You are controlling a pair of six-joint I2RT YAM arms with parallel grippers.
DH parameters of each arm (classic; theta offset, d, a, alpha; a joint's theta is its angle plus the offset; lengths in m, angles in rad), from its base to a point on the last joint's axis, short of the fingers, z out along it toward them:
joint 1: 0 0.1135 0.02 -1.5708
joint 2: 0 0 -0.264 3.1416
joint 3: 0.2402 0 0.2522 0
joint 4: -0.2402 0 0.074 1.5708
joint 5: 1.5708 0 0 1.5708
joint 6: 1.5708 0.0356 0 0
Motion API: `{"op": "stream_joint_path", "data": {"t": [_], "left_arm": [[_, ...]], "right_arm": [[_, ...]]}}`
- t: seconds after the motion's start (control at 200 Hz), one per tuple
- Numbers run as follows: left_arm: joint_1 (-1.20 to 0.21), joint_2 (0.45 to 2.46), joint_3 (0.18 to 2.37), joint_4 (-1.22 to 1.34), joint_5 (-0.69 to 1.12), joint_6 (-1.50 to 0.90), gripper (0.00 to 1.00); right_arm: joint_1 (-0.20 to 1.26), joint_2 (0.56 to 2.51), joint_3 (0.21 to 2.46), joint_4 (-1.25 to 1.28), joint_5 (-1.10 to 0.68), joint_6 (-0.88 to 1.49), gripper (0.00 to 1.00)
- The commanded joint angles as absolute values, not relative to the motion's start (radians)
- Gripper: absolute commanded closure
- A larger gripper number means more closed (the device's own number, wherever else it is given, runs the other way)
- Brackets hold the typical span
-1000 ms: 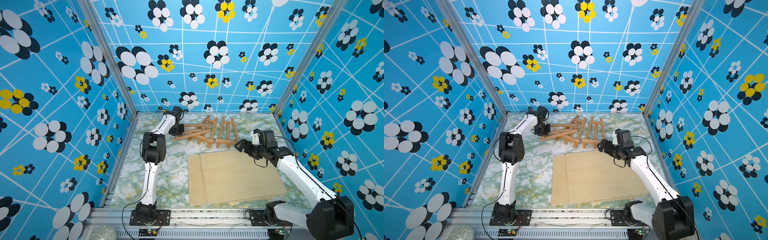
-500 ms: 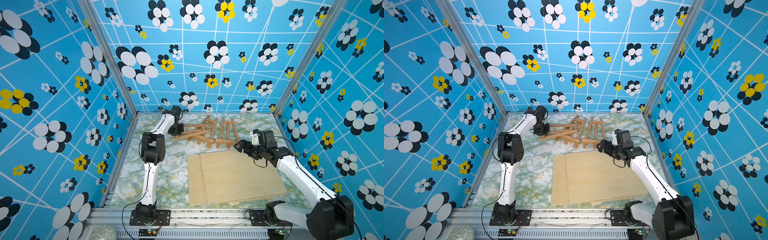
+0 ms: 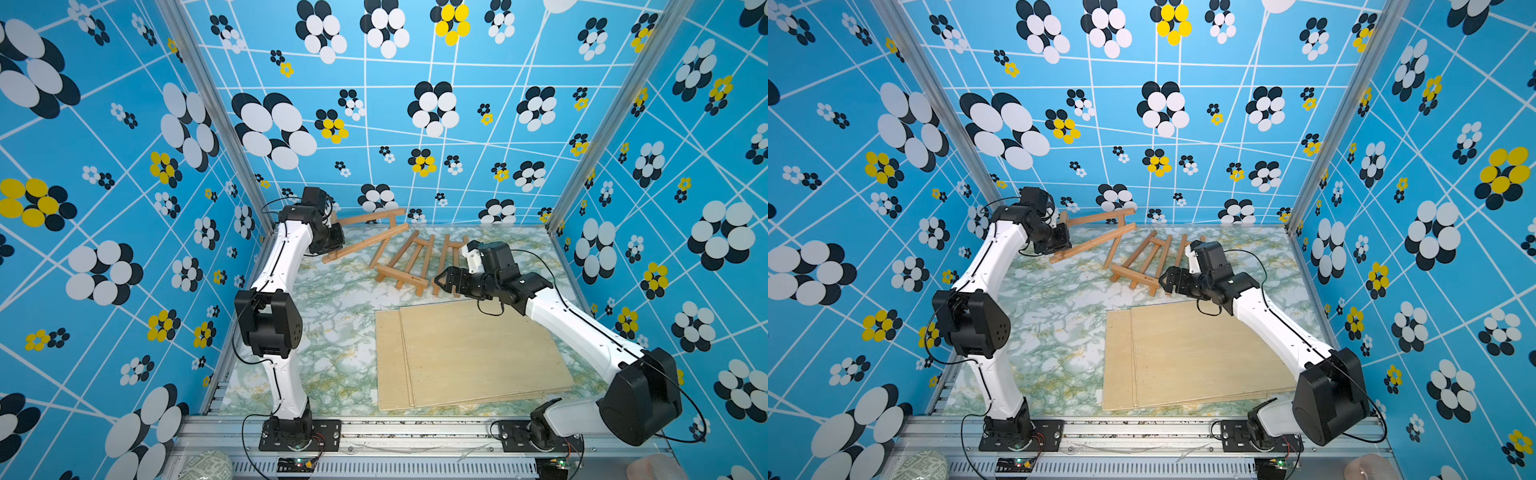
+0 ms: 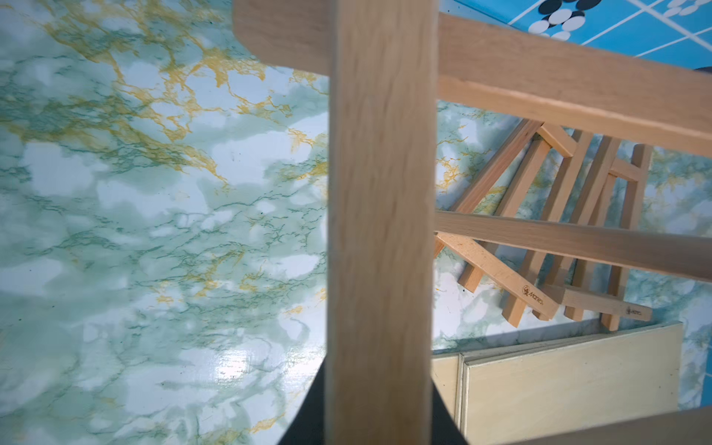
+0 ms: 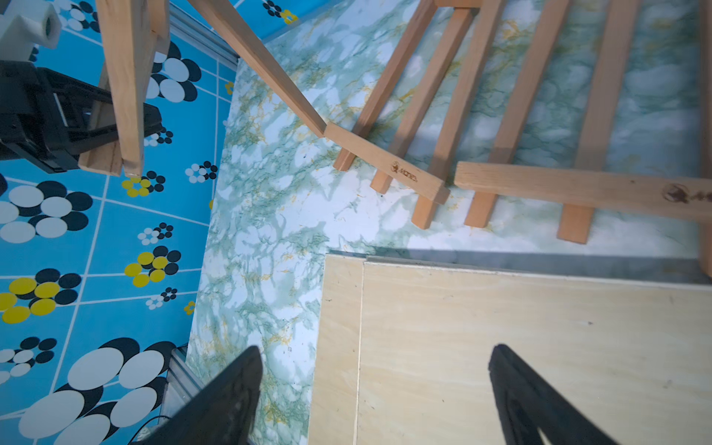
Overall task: Assemble the easel
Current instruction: Pick up the easel, then place the easel at the center of the board.
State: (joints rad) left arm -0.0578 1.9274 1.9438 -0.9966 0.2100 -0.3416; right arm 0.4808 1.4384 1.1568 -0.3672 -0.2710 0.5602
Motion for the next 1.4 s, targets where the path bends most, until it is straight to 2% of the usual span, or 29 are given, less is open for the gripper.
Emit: {"op": "stream_joint_path", "data": {"t": [0.0, 0.395, 1.1, 1.394], "left_arm": [[-0.033, 1.866, 1.863, -0.913, 0.295, -0.378, 1.00], [0.060, 1.814, 1.687, -0.760, 0.367, -0.433, 1.00], [0.324, 1.631, 0.913, 0.045, 0.652, -0.656, 1.00], [0.369, 1.602, 0.683, 0.338, 0.632, -0.779, 1.00]], "right_arm": [[0.526, 1.493, 1.233, -0.313, -0.256, 0.542, 0.06], [0.623, 1.676, 1.355, -0.207, -0.287, 0.555, 0.06], [0.632, 1.713, 1.347, -0.240, -0.281, 0.541, 0.06], [0.635, 1.710, 1.329, -0.244, -0.282, 0.525, 0.05]]}}
